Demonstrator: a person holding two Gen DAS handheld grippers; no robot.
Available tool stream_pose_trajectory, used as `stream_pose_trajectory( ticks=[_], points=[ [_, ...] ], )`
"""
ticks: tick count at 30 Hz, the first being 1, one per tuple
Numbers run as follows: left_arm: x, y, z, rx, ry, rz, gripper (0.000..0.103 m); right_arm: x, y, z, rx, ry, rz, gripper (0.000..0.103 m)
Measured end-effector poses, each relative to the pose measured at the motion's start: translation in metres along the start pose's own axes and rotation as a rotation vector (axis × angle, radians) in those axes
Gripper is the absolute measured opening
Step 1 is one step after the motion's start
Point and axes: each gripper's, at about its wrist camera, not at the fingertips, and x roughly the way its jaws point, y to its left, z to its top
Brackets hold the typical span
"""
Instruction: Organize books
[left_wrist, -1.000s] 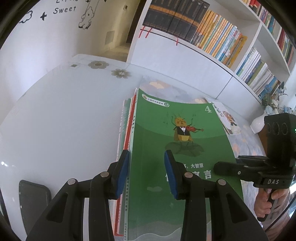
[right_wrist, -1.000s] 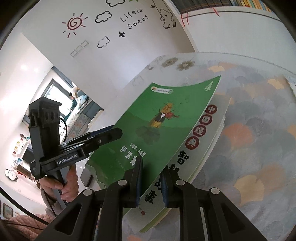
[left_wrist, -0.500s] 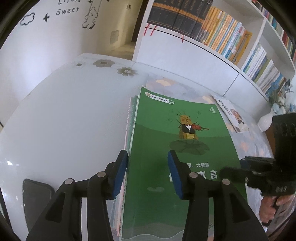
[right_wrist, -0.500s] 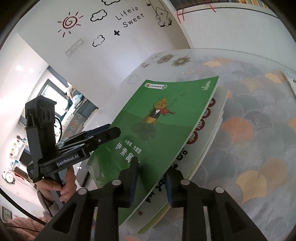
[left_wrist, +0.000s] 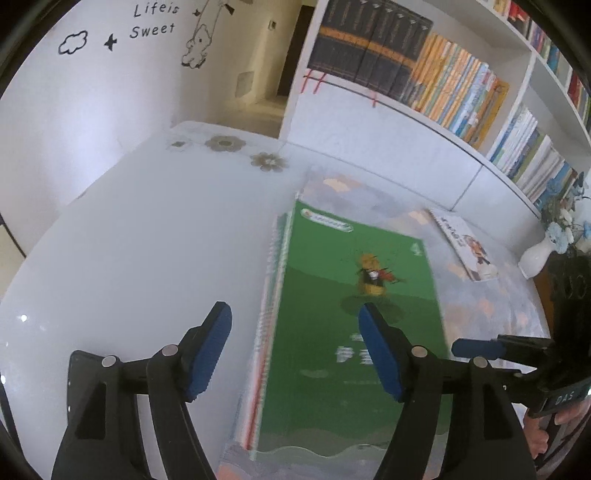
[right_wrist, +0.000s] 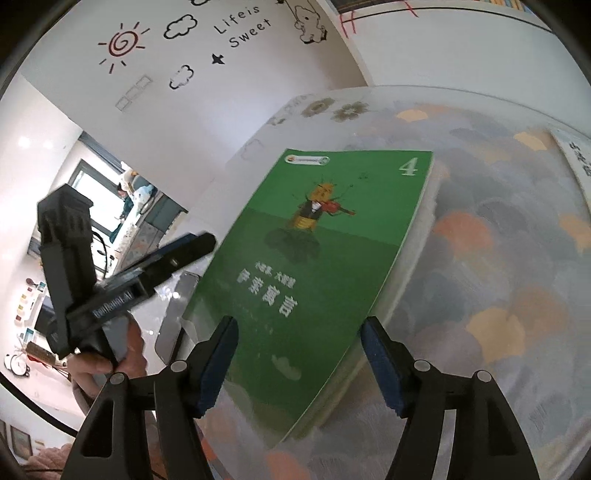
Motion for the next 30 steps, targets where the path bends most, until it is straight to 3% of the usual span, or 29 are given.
stream_pose_trajectory(
  ticks=[4, 7, 11, 15, 18, 21, 25, 28, 30],
  points=[
    [-0.006, -0.029, 0.006, 0.025, -0.001, -0.042, 0.070, -0.031, -0.018, -0.008, 0.021, -0.034, -0.002, 0.067],
    [-0.005, -0.075, 0.015, 0.064, 0.004, -0.071, 0.070, -0.064, -0.038, -0.012, 0.032, -0.089, -0.024, 0.067],
    [0.010, -0.142, 0.022, 0.083, 0.027, -0.107, 0.075, -0.122, -0.096, -0.021, 0.111, -0.218, -0.068, 0.069],
    [0.055, -0.212, 0.019, 0.081, 0.132, -0.200, 0.076, -0.168, -0.174, -0.026, 0.221, -0.347, -0.129, 0.071],
    [0.097, -0.260, 0.018, 0.097, 0.149, -0.172, 0.076, -0.189, -0.229, -0.022, 0.289, -0.391, -0.165, 0.071],
    [0.144, -0.288, 0.025, 0.082, 0.136, -0.131, 0.076, -0.198, -0.274, -0.009, 0.326, -0.403, -0.141, 0.071],
    [0.197, -0.297, 0.032, 0.004, 0.151, -0.111, 0.076, -0.199, -0.318, 0.012, 0.276, -0.400, -0.272, 0.071],
    [0.238, -0.300, 0.031, -0.027, 0.184, -0.072, 0.076, -0.186, -0.359, 0.024, 0.345, -0.365, -0.251, 0.071],
    [0.245, -0.308, 0.030, 0.012, 0.137, -0.051, 0.076, -0.175, -0.377, 0.029, 0.377, -0.349, -0.237, 0.071]
  ],
)
